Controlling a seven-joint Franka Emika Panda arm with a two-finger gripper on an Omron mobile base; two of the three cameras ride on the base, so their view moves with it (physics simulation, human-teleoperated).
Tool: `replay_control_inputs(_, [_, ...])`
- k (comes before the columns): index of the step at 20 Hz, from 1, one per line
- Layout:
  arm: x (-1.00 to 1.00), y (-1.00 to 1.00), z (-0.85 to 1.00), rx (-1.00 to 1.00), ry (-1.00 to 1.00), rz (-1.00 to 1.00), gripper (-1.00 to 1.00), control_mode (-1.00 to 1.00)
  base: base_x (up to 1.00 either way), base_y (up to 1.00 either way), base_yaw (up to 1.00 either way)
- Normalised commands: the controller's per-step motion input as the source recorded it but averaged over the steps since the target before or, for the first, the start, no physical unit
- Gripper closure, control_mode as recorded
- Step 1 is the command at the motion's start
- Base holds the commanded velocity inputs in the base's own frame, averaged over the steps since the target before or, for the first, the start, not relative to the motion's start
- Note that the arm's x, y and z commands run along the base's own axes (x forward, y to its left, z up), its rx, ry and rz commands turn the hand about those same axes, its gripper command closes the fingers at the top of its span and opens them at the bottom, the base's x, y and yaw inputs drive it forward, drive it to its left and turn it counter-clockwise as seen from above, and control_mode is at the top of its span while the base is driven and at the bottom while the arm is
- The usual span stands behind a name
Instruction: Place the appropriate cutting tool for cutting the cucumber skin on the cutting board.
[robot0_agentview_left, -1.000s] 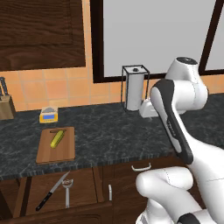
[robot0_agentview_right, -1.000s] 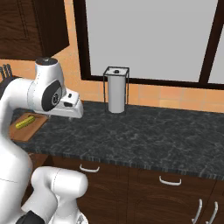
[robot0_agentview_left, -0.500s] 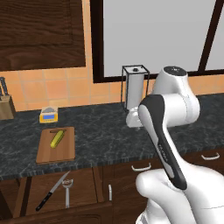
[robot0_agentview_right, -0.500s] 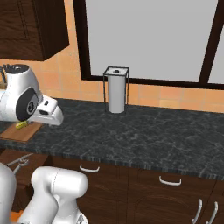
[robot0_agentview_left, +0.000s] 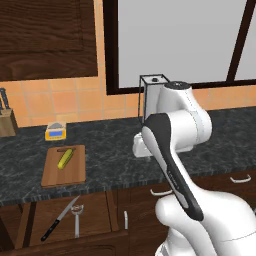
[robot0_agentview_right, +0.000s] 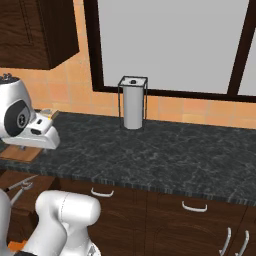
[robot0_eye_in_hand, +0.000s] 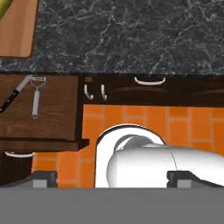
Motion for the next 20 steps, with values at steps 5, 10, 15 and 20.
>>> replay_control_inputs(5, [-0.3,0.31,-0.18,-0.03,0.14,0.1,-1.0,-1.0,0.0,0.0,0.0])
replay_control_inputs(10, [-0.27,0.02,-0.07,0.0,0.01,0.24,-1.0,-1.0,0.0,0.0,0.0])
replay_control_inputs(15, [-0.31,0.26,-0.21,0.0,0.0,0.24,-1.0,-1.0,0.0,0.0,0.0])
replay_control_inputs(20, [-0.22,0.27,-0.02,0.01,0.0,0.07,-1.0,-1.0,0.0,0.0,0.0])
